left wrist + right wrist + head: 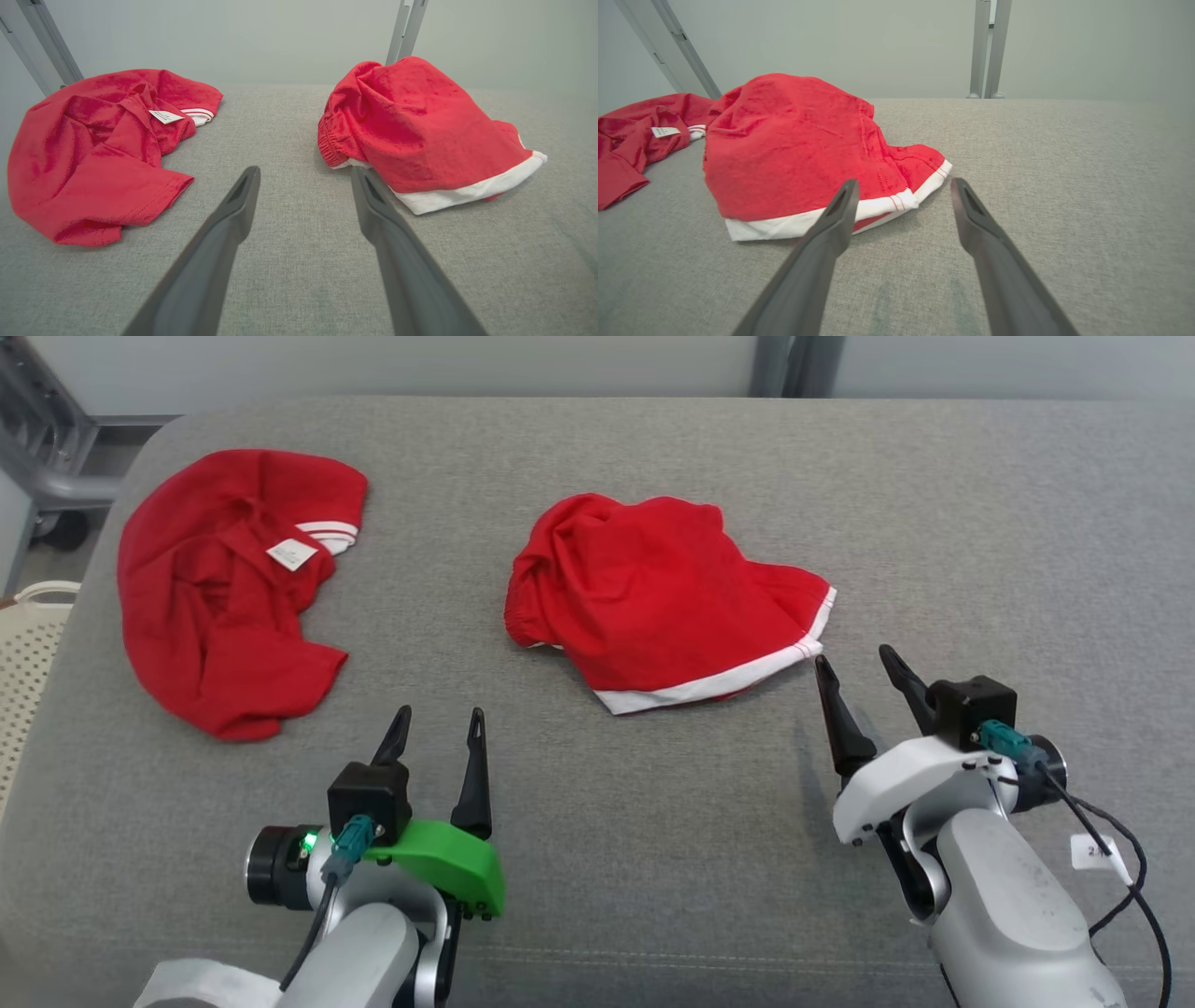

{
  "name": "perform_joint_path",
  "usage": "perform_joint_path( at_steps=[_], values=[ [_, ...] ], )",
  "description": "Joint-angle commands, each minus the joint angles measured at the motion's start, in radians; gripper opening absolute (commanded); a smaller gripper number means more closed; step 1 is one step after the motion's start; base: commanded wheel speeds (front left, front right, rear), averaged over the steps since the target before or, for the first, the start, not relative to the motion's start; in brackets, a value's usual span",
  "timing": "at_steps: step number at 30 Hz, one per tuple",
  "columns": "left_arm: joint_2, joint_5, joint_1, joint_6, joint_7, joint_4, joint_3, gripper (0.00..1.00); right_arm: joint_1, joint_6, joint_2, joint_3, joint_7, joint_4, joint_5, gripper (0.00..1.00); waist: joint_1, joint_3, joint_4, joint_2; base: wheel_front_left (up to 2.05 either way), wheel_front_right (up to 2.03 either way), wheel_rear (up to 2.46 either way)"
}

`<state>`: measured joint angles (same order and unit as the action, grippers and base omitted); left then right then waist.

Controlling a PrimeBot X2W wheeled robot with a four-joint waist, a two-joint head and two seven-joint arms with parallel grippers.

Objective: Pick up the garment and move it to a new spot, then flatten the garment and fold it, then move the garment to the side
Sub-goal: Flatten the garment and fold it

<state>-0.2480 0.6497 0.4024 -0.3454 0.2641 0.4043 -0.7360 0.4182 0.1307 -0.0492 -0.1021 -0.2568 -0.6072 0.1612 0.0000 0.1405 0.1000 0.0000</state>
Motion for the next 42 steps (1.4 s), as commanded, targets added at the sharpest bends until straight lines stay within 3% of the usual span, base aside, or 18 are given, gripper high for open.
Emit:
perform_joint_path(
  at_steps=[1,12,26,27,31,42],
  values=[
    [-0.007,-0.018,-0.026,-0.006,0.001,-0.026,0.013,1.00,0.027,0.000,-0.002,0.006,-0.002,-0.024,-0.015,1.00,0.0000,-0.001,0.064,0.0000,0.00,0.00,0.00],
    [0.018,-0.130,-0.130,0.011,0.001,-0.187,0.091,1.00,0.188,0.000,-0.017,0.125,-0.005,-0.319,-0.086,1.00,0.0000,0.022,0.181,0.0000,0.00,0.00,0.00],
    [0.055,-0.171,-0.149,0.046,0.001,-0.193,0.134,1.00,0.289,0.000,-0.031,0.189,0.077,-0.560,-0.102,1.00,0.0000,0.055,0.221,0.0000,0.00,0.00,0.00],
    [0.058,-0.172,-0.149,0.048,0.001,-0.191,0.137,1.00,0.294,0.000,-0.028,0.185,0.081,-0.572,-0.102,0.91,0.0000,0.056,0.222,0.0000,0.00,0.00,0.00],
    [0.062,-0.179,-0.156,0.054,0.001,-0.186,0.153,1.00,0.318,0.000,-0.021,0.175,0.064,-0.595,-0.092,0.00,0.0000,0.059,0.214,0.0000,0.00,0.00,0.00],
    [0.066,-0.191,-0.183,0.078,0.001,-0.167,0.180,1.00,0.376,0.000,-0.023,0.171,0.029,-0.549,0.055,0.00,0.0000,0.016,0.119,0.0000,0.00,0.00,0.00]
  ],
)
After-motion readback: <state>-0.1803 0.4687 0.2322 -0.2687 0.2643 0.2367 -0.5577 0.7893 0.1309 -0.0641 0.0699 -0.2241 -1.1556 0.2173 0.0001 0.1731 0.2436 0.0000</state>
